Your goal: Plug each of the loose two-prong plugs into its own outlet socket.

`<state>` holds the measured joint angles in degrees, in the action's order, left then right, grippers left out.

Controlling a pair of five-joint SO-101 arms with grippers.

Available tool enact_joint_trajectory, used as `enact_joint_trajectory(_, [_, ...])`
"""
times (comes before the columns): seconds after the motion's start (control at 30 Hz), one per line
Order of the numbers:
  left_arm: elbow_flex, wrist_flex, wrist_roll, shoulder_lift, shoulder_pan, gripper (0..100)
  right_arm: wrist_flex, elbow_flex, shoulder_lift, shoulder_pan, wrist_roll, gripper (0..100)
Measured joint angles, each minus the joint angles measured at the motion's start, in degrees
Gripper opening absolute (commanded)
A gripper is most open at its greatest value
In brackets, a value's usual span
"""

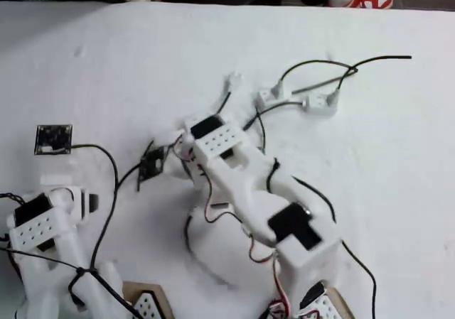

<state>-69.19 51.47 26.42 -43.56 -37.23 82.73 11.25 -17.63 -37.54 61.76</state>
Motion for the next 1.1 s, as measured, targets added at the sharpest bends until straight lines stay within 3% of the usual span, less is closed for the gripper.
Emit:
enact_joint_trajectory(0.37, [0.00,0.00,0.00,0.00,0.00,25,-1.58,0.35,-0.09,-2.81,-0.88,23.8])
enact_joint_trajectory(0.73, [0.00,0.00,0.00,0.00,0.00,25,6.68,-10.02,-0.09,-4.13,-4.75,23.9])
enact_joint_trajectory(1.1, [0.00,0.00,0.00,0.00,0.00,25,0.62,-10.46,-0.09,-7.03,-4.84,24.0])
